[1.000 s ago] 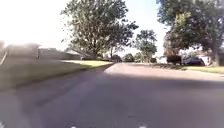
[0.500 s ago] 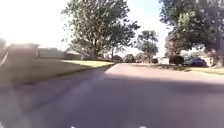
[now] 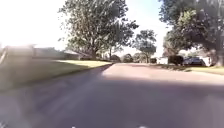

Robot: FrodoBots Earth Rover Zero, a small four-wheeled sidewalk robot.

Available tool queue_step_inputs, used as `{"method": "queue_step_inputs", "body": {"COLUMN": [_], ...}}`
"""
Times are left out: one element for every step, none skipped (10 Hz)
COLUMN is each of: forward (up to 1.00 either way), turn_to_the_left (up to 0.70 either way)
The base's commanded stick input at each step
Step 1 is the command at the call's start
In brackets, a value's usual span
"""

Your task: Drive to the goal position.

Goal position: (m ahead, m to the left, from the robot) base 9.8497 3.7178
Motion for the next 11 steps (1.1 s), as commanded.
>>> {"method": "queue_step_inputs", "body": {"forward": [0.93,0.96,0.96,0.98,0.98,0.98,0.98,0.98,0.98,0.98,0.98], "turn_to_the_left": [0.00,0.07,0.27,0.39,0.06,0.00,0.00,0.00,0.00,0.00,0.00]}}
